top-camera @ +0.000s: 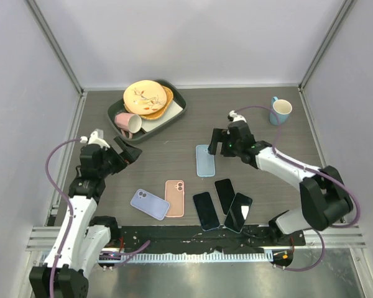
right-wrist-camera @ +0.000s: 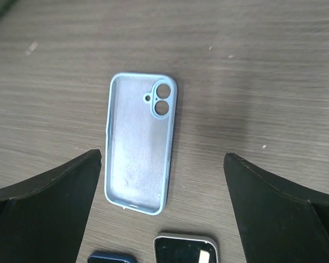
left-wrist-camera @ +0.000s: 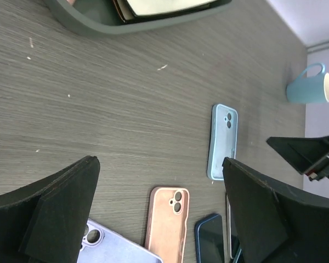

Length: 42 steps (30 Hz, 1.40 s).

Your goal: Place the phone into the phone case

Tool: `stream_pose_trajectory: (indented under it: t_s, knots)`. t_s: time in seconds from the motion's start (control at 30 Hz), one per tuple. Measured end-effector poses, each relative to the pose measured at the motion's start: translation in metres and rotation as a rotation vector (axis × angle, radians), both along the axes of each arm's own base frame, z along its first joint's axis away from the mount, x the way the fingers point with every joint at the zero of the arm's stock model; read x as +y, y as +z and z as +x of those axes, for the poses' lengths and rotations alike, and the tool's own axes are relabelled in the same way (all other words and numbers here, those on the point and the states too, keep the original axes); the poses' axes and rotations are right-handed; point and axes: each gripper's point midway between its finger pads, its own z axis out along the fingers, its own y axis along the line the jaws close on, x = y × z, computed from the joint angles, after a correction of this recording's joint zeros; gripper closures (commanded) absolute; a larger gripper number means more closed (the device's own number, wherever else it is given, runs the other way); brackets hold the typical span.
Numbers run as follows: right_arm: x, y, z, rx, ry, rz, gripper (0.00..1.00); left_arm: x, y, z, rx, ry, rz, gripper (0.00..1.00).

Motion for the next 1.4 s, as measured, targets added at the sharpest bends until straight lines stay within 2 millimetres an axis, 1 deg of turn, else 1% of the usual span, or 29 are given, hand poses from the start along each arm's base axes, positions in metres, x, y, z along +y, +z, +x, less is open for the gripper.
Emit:
stream_pose_trajectory:
  t_s: [0.07,0.1,0.13,0.2,0.23,0.27,0.3,0.33,0.4,0.43,0.53,0.6,0.67,0.77,0.8,0.87,0.9,0.97,1.0,1.03,1.1,1.17,1.3,1.4]
  knots:
    - [0.012,-0.016,-0.005,0.046,0.033,-0.041,0.08,-0.006,-0.010,0.003,0.041,-0.039,-0.001,0.00]
    - [0.015,-0.026,-0.008,0.071,0.043,-0.060,0.12,-0.010,-0.014,0.004,0.062,-0.058,-0.001,0.00]
    - [0.017,-0.037,-0.013,0.100,0.052,-0.080,0.19,-0.015,-0.017,0.006,0.083,-0.084,0.004,0.00]
    - [0.018,-0.055,-0.021,0.154,0.063,-0.115,0.30,-0.032,-0.022,0.014,0.127,-0.159,0.026,0.00]
    - [0.018,-0.066,-0.024,0.183,0.066,-0.128,0.39,-0.044,-0.026,0.016,0.146,-0.203,0.040,0.00]
    - [0.018,-0.077,-0.026,0.211,0.065,-0.142,0.43,-0.054,-0.027,0.018,0.161,-0.242,0.051,0.00]
    - [0.018,-0.082,-0.028,0.223,0.071,-0.152,0.49,-0.063,-0.028,0.020,0.168,-0.272,0.059,0.00]
    - [0.019,-0.084,-0.026,0.224,0.067,-0.159,0.66,-0.074,-0.028,0.021,0.174,-0.312,0.071,0.00]
    - [0.028,-0.084,-0.018,0.214,0.084,-0.161,0.82,-0.095,-0.027,0.024,0.178,-0.376,0.087,0.00]
    - [0.033,-0.087,-0.014,0.213,0.097,-0.159,0.92,-0.104,-0.028,0.025,0.178,-0.400,0.096,0.00]
    - [0.045,-0.086,-0.005,0.191,0.136,-0.161,0.99,-0.120,-0.030,0.022,0.174,-0.454,0.114,0.00]
    - [0.052,-0.085,-0.004,0.182,0.181,-0.175,0.99,-0.124,-0.031,0.020,0.171,-0.472,0.121,0.00]
    - [0.063,-0.083,-0.006,0.166,0.257,-0.194,0.99,-0.122,-0.031,0.022,0.161,-0.468,0.138,0.00]
    - [0.083,-0.079,-0.017,0.132,0.400,-0.228,0.99,-0.117,-0.033,0.024,0.152,-0.461,0.175,0.00]
    - [0.091,-0.077,-0.023,0.117,0.455,-0.250,0.93,-0.115,-0.034,0.025,0.149,-0.460,0.190,0.00]
    - [0.105,-0.073,-0.032,0.077,0.548,-0.295,0.74,-0.112,-0.037,0.024,0.151,-0.464,0.214,0.00]
    - [0.112,-0.071,-0.036,0.053,0.588,-0.322,0.61,-0.111,-0.038,0.024,0.152,-0.465,0.224,0.00]
    - [0.122,-0.067,-0.042,0.003,0.639,-0.377,0.51,-0.110,-0.040,0.024,0.151,-0.475,0.242,0.00]
    - [0.125,-0.065,-0.045,-0.021,0.658,-0.405,0.44,-0.109,-0.042,0.024,0.154,-0.477,0.247,0.01]
    - [0.128,-0.063,-0.048,-0.042,0.670,-0.422,0.40,-0.109,-0.045,0.025,0.160,-0.482,0.254,0.02]
    - [0.127,-0.054,-0.049,-0.079,0.652,-0.438,0.36,-0.109,-0.053,0.025,0.179,-0.495,0.267,0.06]
    - [0.119,-0.043,-0.046,-0.109,0.603,-0.437,0.35,-0.110,-0.064,0.024,0.206,-0.515,0.277,0.10]
    - [0.101,-0.014,-0.043,-0.144,0.476,-0.351,0.35,-0.117,-0.083,0.023,0.255,-0.575,0.286,0.16]
    - [0.086,0.000,-0.044,-0.149,0.398,-0.260,0.36,-0.126,-0.091,0.032,0.275,-0.618,0.306,0.20]
